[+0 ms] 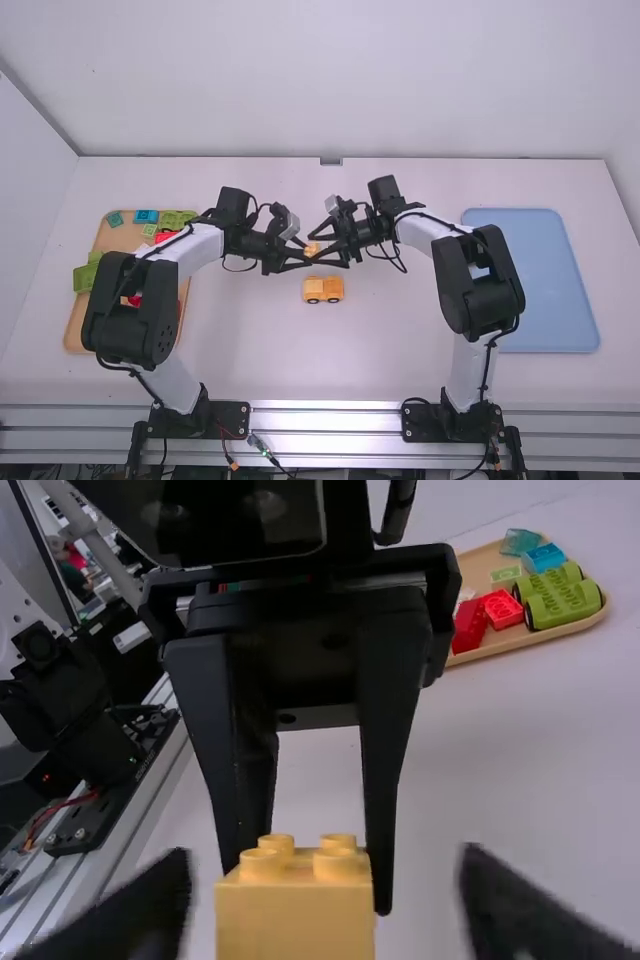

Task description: Assemble lego blocks to make yellow taxi

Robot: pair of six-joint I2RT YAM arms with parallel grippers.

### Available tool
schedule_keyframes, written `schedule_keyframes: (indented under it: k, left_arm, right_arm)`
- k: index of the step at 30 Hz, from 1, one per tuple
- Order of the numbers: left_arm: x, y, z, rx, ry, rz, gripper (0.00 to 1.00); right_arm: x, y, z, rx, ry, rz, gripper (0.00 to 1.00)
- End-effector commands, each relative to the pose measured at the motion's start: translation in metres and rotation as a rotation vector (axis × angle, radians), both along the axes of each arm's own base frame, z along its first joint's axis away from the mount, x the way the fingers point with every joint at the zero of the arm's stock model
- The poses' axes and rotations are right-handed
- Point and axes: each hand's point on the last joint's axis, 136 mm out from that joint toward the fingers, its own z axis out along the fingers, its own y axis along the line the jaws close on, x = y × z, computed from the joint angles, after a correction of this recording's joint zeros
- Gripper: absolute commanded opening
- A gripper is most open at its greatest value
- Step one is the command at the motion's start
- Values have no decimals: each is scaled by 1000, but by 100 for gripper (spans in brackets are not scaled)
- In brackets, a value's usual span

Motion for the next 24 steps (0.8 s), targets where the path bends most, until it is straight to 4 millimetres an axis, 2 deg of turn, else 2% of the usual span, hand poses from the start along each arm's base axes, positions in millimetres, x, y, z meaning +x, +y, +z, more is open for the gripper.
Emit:
schedule_keyframes:
  k: [1, 5, 7, 8, 9, 10, 14, 15, 19, 21, 24]
  left_arm:
    - [-2, -5, 6, -29, -35, -41, 24]
    - [-6, -10, -10, 67, -54, -57, 25]
    - [-9, -20, -20, 136, -58, -67, 25]
    - [-9, -20, -20, 141, -58, -66, 25]
    - [-9, -27, -25, 177, -64, -65, 24]
    - [-8, -32, -27, 199, -71, -60, 24]
    - [0, -48, -33, 268, -90, -9, 20]
    - [0, -49, -34, 270, -92, -9, 20]
    - [-4, -64, -34, 290, -143, -39, 19]
    - [-4, -70, -36, 323, -164, -38, 18]
    - [-1, -78, -36, 368, -179, -20, 17]
  right_arm:
    - [7, -4, 5, 51, -11, 4, 99]
    - [39, -19, -3, -59, -5, -133, 99]
    - [74, -44, -19, -242, 24, -343, 99]
    - [77, -46, -20, -257, 23, -359, 99]
    - [91, -67, -27, -366, 8, -467, 99]
    - [96, -81, -28, -432, -4, -528, 99]
    - [98, -122, -13, -583, -28, -683, 99]
    - [97, -123, -12, -587, -29, -691, 99]
    - [99, -169, 1, -698, -45, -985, 99]
    - [90, -194, 6, -720, -34, -1164, 99]
    - [76, -213, 12, -694, -21, -1311, 99]
